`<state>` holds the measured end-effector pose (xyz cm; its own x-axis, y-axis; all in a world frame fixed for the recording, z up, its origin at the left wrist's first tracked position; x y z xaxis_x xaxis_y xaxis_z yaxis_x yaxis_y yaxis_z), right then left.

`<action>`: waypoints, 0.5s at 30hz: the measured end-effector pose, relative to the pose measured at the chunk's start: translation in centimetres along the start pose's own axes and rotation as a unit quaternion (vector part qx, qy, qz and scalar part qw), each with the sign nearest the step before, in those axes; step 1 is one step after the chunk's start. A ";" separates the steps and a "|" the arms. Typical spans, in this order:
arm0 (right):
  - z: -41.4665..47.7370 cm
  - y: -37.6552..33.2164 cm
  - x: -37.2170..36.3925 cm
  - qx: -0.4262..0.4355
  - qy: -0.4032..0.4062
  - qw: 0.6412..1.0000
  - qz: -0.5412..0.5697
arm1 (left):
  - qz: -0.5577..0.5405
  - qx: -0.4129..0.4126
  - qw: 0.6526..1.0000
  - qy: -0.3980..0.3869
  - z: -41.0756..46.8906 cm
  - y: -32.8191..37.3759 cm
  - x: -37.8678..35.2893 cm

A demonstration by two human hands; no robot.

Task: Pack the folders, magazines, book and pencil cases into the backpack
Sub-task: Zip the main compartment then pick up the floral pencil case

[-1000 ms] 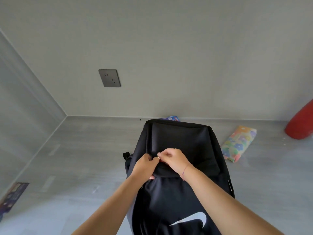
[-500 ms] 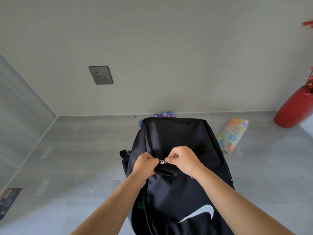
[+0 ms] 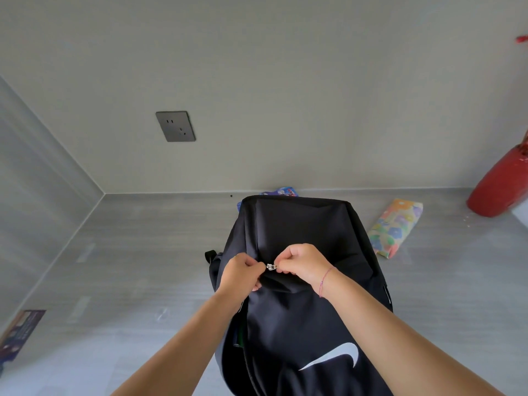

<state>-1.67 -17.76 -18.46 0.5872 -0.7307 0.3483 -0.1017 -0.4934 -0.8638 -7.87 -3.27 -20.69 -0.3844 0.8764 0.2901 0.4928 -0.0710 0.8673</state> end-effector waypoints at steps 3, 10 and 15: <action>-0.1 0.3 0.4 0.009 0.000 0.999 -0.049 | 0.013 -0.005 1.000 0.028 -0.3 0.1 0.2; -0.4 1.1 4.7 0.020 0.064 0.969 -0.239 | 0.069 -0.025 0.996 0.052 -0.5 0.4 0.4; -1.7 3.7 12.8 -0.044 0.150 0.937 -0.314 | 0.114 -0.036 0.989 0.091 0.1 0.4 2.4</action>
<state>4.10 -29.67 -16.57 0.3028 -0.3773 0.8752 0.1137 -0.8974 -0.4262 -8.50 -1.18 -19.69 -0.4063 0.7341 0.5441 0.5285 -0.2970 0.7953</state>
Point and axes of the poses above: each hand's wrist, its own z-axis towards the middle knuckle, its own x-axis out of the back of the hand, y = z × x, the point moved 7 cm from there along z, towards the middle knuckle, and after that the axes turned 10 degrees about -z, right-handed, at the moved point
